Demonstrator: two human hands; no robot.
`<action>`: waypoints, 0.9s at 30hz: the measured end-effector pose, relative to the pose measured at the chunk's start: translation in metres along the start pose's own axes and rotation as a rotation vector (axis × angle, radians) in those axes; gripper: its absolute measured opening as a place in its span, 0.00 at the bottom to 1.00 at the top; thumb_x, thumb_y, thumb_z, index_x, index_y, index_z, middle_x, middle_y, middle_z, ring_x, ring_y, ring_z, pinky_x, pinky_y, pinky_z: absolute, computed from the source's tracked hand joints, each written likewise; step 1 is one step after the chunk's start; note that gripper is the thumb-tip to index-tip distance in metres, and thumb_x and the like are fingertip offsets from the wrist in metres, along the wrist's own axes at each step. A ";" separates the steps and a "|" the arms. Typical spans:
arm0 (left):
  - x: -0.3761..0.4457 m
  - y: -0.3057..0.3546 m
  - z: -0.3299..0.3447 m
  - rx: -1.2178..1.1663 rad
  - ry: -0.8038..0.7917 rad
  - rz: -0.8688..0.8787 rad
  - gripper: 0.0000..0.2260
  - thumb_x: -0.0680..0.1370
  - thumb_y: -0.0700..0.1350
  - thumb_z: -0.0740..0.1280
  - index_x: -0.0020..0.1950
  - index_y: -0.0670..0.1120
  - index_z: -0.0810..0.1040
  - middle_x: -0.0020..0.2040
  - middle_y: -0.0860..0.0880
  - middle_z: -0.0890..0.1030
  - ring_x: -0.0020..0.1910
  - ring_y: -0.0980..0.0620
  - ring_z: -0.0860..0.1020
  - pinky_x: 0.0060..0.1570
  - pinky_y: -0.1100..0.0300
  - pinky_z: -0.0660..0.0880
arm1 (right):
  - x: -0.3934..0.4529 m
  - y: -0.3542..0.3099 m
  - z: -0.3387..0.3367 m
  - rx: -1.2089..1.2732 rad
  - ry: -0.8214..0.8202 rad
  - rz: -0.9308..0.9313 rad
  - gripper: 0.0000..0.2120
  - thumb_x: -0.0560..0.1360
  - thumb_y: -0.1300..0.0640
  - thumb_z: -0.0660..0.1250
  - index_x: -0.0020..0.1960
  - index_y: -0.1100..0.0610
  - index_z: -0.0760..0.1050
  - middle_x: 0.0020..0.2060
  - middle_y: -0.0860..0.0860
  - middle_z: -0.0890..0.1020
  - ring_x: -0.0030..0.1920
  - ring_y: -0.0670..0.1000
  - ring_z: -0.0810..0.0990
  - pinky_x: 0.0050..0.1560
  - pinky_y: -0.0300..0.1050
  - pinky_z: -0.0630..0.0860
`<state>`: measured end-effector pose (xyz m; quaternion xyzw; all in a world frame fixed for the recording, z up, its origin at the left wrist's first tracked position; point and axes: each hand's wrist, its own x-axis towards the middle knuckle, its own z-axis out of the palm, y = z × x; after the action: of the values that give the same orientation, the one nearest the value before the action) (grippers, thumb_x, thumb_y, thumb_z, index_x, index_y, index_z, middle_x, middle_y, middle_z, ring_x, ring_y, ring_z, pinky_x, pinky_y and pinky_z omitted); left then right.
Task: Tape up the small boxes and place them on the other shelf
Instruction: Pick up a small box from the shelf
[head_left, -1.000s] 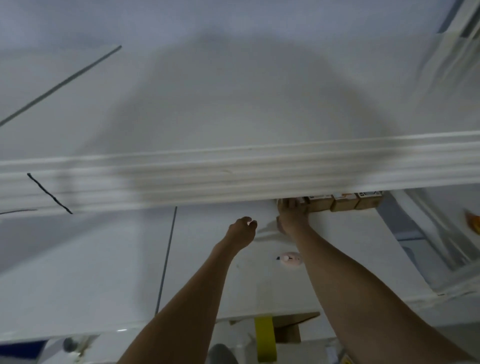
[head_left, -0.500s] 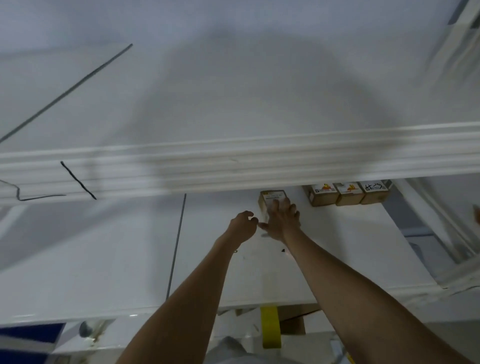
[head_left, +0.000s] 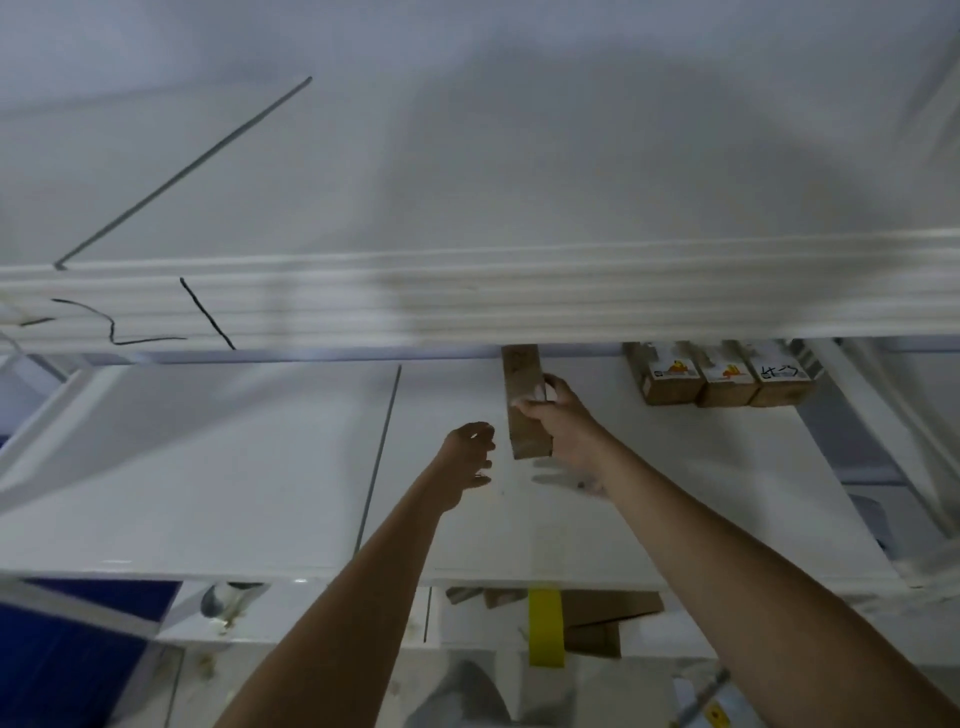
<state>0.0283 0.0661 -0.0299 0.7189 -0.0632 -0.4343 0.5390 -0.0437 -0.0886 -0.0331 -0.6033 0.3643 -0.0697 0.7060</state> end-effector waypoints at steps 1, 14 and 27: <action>-0.004 -0.001 -0.003 -0.027 -0.033 -0.013 0.15 0.84 0.49 0.62 0.68 0.44 0.73 0.65 0.41 0.77 0.59 0.41 0.78 0.62 0.45 0.75 | -0.011 -0.001 0.000 0.175 -0.092 0.027 0.27 0.78 0.59 0.71 0.74 0.50 0.65 0.66 0.55 0.78 0.60 0.58 0.81 0.60 0.58 0.79; -0.013 -0.025 -0.032 -0.081 -0.076 0.050 0.29 0.70 0.54 0.77 0.67 0.46 0.75 0.60 0.46 0.82 0.58 0.44 0.80 0.58 0.44 0.79 | -0.051 0.031 0.021 -0.016 -0.180 0.102 0.14 0.84 0.51 0.61 0.64 0.58 0.77 0.57 0.58 0.84 0.57 0.57 0.82 0.58 0.52 0.79; -0.003 -0.052 -0.060 0.311 -0.008 -0.077 0.11 0.80 0.40 0.66 0.62 0.39 0.77 0.55 0.41 0.82 0.52 0.44 0.82 0.50 0.46 0.83 | -0.044 0.066 0.064 -0.476 0.013 0.195 0.13 0.79 0.53 0.67 0.51 0.64 0.78 0.47 0.59 0.84 0.48 0.56 0.84 0.53 0.54 0.83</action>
<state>0.0482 0.1324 -0.0691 0.7938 -0.1045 -0.4424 0.4040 -0.0601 0.0043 -0.0735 -0.7141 0.4313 0.0825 0.5452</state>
